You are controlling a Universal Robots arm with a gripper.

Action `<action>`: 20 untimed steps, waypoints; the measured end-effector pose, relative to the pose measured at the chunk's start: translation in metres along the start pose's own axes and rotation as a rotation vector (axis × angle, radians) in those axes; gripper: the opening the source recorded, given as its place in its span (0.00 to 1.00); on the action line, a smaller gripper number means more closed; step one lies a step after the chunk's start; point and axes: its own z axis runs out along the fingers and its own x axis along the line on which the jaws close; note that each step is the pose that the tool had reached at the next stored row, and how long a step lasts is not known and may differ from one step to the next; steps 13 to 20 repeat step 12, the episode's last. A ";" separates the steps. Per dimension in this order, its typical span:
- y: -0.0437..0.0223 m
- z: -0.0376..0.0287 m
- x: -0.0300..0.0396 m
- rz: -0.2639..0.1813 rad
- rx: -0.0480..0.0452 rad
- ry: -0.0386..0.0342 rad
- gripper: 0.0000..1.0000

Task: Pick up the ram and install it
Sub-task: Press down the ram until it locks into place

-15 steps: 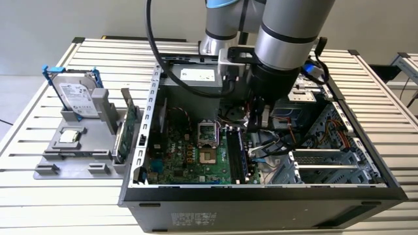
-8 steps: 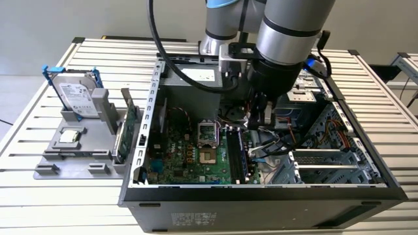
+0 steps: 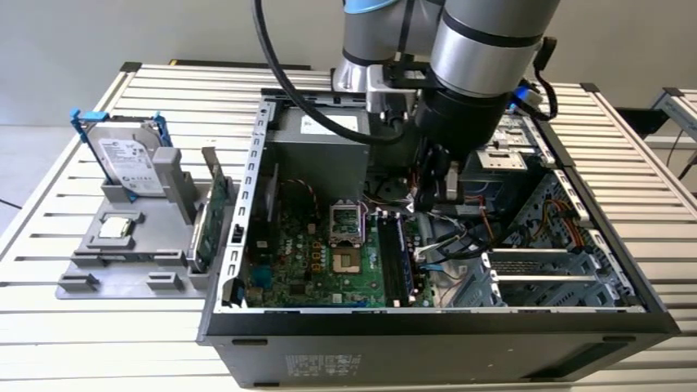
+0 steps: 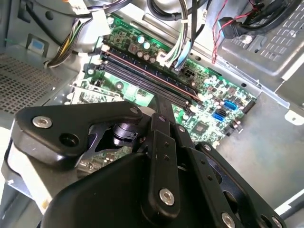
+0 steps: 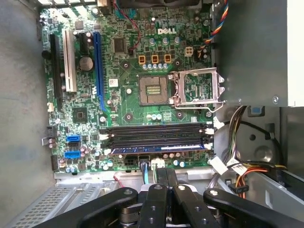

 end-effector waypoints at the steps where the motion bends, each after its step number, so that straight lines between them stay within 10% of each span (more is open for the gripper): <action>1: 0.0000 -0.0011 0.0000 -0.002 -0.0005 0.0000 0.00; 20: 0.0000 -0.0062 0.0000 -0.008 -0.0024 0.0001 0.00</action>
